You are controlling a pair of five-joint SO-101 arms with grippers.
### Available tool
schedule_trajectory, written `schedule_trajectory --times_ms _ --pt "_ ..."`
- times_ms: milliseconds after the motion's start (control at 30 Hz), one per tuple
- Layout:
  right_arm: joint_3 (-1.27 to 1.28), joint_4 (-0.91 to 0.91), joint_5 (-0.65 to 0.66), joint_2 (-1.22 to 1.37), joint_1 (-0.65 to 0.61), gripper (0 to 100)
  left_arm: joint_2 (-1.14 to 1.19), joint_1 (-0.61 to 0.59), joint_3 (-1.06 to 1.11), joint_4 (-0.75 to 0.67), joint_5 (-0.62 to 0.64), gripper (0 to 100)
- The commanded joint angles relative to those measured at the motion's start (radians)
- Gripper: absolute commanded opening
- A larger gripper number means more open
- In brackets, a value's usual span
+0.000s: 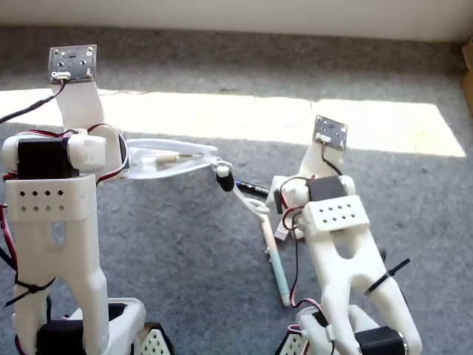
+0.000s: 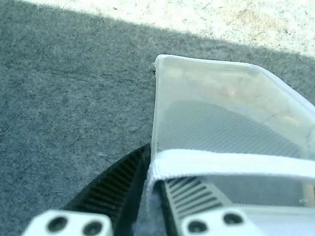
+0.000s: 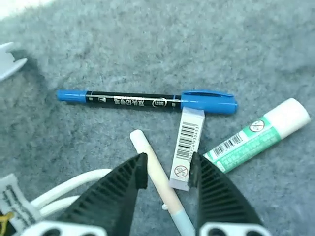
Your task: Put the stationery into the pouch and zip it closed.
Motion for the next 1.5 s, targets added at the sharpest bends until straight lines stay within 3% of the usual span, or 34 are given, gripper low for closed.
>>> schedule_trajectory --times_ms 0,400,967,1233,1467 --pt "-0.059 -0.077 -0.011 0.048 0.018 13.8 0.012 0.013 0.007 -0.02 0.009 1" --pt "-0.104 -0.099 -0.009 0.268 0.073 13.8 0.012 0.013 0.007 -0.02 0.009 1" --pt "-0.117 -0.142 -0.011 0.383 0.071 13.7 0.012 0.013 0.008 -0.02 0.008 1" --pt "-0.117 -0.143 -0.008 0.357 0.074 2.6 0.012 0.013 0.008 -0.02 0.008 1" --pt "-0.111 -0.142 -0.005 0.231 0.071 1.9 0.012 0.013 0.008 -0.02 0.008 1"
